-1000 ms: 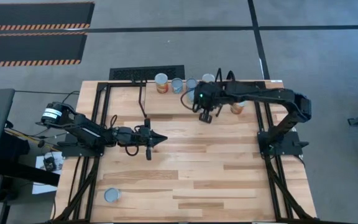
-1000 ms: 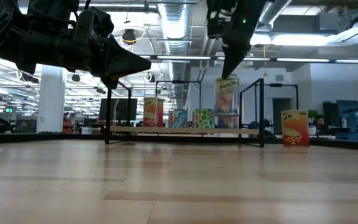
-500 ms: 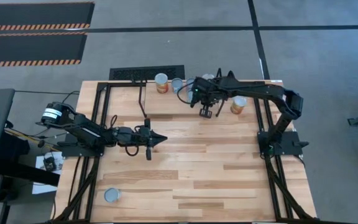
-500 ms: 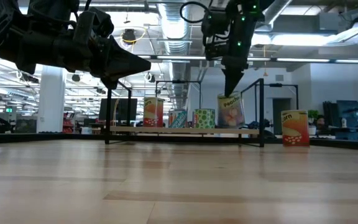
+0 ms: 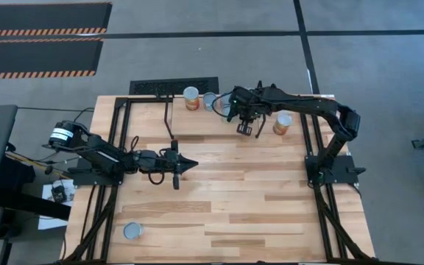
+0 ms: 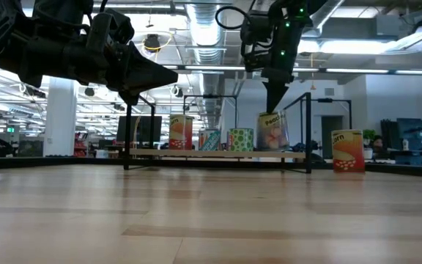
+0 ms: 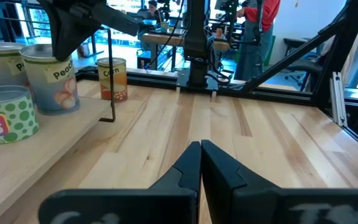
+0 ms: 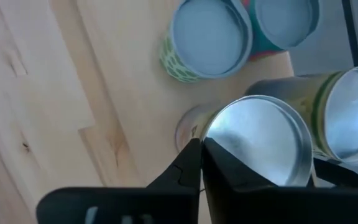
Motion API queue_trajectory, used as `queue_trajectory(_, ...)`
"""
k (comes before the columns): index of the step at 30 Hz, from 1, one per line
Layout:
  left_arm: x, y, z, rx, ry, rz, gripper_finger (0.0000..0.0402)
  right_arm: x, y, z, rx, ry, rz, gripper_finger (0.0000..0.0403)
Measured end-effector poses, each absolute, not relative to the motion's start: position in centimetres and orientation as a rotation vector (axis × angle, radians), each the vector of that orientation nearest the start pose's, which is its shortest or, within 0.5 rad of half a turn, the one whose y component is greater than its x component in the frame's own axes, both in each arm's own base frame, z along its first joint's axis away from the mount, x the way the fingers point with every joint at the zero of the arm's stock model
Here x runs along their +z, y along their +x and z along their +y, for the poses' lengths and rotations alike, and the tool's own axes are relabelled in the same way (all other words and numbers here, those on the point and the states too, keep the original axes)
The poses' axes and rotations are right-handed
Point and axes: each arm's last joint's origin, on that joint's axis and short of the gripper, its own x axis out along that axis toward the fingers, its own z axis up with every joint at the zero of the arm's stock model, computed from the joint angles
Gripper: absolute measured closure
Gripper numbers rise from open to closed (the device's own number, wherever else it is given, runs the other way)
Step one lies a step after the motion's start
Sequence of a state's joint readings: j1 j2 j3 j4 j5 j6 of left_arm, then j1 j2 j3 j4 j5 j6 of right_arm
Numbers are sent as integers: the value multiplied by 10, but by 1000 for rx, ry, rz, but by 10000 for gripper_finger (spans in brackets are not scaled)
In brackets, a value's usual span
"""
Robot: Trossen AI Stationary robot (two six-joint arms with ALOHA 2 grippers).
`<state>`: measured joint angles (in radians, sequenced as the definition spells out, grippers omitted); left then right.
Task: Pick and place cans onto a shelf
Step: Put the canned peaches on the shelf, then put the canned oranges on the shelf
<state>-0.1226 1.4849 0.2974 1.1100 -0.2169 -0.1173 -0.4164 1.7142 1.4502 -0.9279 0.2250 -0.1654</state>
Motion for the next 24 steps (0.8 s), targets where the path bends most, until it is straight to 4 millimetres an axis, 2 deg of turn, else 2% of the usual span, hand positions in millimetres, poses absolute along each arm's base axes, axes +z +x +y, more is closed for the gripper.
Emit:
queue_trajectory(19,155,239,-23,101,-105,61,401,272,313,-148,-583,-120,1257,322)
queue_trajectory(24,155,239,-23,104,-105,62,401,291,310,-131,-588,-188,1190,337)
